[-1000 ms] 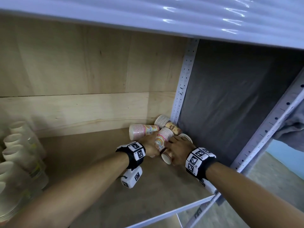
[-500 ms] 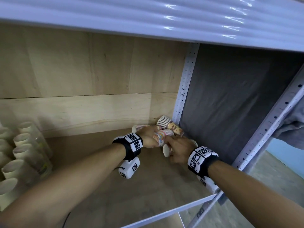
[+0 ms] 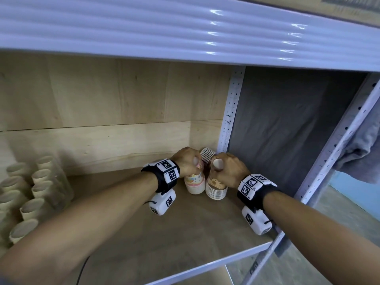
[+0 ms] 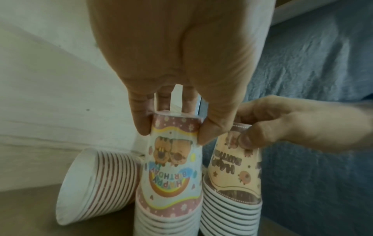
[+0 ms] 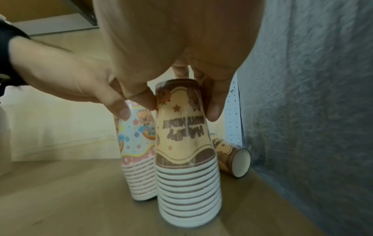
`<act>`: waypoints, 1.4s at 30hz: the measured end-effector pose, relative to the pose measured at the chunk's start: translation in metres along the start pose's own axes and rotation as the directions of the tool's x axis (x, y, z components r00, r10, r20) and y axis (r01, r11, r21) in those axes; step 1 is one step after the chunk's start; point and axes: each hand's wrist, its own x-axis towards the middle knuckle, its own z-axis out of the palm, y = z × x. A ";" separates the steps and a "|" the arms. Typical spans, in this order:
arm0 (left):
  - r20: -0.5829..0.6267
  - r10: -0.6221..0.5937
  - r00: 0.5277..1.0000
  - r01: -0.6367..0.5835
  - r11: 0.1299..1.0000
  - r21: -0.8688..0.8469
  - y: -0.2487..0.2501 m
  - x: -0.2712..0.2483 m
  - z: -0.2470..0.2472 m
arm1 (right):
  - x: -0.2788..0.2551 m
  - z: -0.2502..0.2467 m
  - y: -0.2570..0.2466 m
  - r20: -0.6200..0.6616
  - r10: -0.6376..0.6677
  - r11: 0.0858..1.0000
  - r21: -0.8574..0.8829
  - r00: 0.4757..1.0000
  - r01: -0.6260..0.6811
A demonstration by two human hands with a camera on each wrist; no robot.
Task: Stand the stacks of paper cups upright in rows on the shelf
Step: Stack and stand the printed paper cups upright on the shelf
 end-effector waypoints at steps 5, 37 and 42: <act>0.029 0.007 1.000 -0.008 1.000 0.017 0.010 -0.002 0.002 | -0.001 0.003 0.000 0.074 -0.031 1.000 0.003 0.997 0.031; 0.228 -0.403 0.886 0.265 0.845 0.464 -0.022 -0.070 -0.101 | 0.025 -0.006 -0.123 0.408 -0.337 0.937 0.057 0.848 0.344; 0.143 -0.489 0.861 0.366 0.788 0.495 -0.048 -0.089 -0.116 | 0.031 0.008 -0.153 0.380 -0.422 0.906 0.143 0.823 0.399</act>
